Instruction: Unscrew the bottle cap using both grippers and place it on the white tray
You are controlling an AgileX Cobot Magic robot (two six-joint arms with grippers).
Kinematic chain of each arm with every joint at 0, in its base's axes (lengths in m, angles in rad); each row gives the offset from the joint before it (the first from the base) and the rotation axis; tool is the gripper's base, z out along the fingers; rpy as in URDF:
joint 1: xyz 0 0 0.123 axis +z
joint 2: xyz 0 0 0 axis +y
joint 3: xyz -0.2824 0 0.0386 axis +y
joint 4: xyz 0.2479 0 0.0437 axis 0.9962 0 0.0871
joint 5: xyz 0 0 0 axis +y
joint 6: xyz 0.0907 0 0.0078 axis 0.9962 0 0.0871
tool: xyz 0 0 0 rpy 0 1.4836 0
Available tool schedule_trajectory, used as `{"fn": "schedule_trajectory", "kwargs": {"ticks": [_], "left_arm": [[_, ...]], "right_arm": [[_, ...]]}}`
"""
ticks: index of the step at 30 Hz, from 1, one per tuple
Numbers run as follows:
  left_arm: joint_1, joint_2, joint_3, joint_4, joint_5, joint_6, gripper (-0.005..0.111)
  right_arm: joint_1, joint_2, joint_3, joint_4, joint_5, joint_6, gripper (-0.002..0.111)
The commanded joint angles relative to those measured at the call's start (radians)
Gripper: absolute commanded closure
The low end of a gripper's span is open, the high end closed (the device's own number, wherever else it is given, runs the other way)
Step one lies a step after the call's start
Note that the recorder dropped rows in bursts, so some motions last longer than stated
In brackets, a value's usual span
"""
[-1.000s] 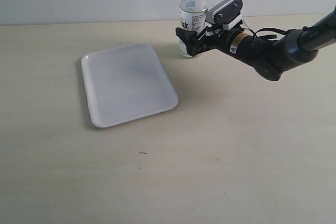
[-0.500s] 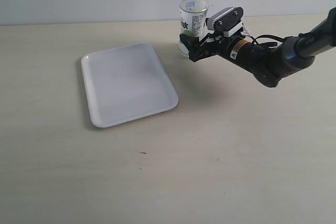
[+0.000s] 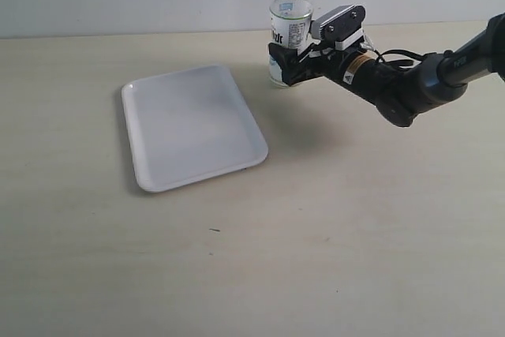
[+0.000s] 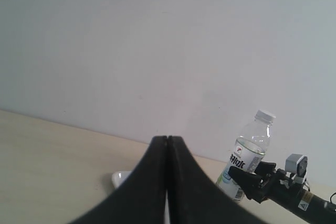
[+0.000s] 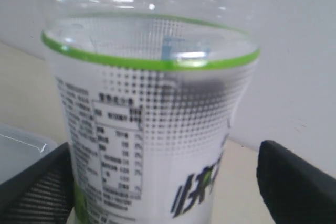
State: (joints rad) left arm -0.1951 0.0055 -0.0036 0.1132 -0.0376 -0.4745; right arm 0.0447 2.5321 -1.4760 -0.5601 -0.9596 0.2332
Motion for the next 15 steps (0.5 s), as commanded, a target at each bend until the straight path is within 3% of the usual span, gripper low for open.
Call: {"fn": "schedule_trajectory", "kwargs": {"ticks": [1,6,15], "left_arm": [[-0.007,-0.006,0.004,0.004,-0.012,-0.001,0.107],[-0.007,-0.006,0.004,0.004,-0.012,-0.001,0.107],[-0.007,-0.006,0.004,0.048,-0.012,0.01,0.107]], "right_arm": [[0.002,0.013,-0.021,-0.008,-0.007,0.008,0.023],[0.002,0.013,-0.021,-0.048,-0.007,0.008,0.034],[0.002,0.013,-0.021,-0.068,-0.007,0.086,0.09]]}}
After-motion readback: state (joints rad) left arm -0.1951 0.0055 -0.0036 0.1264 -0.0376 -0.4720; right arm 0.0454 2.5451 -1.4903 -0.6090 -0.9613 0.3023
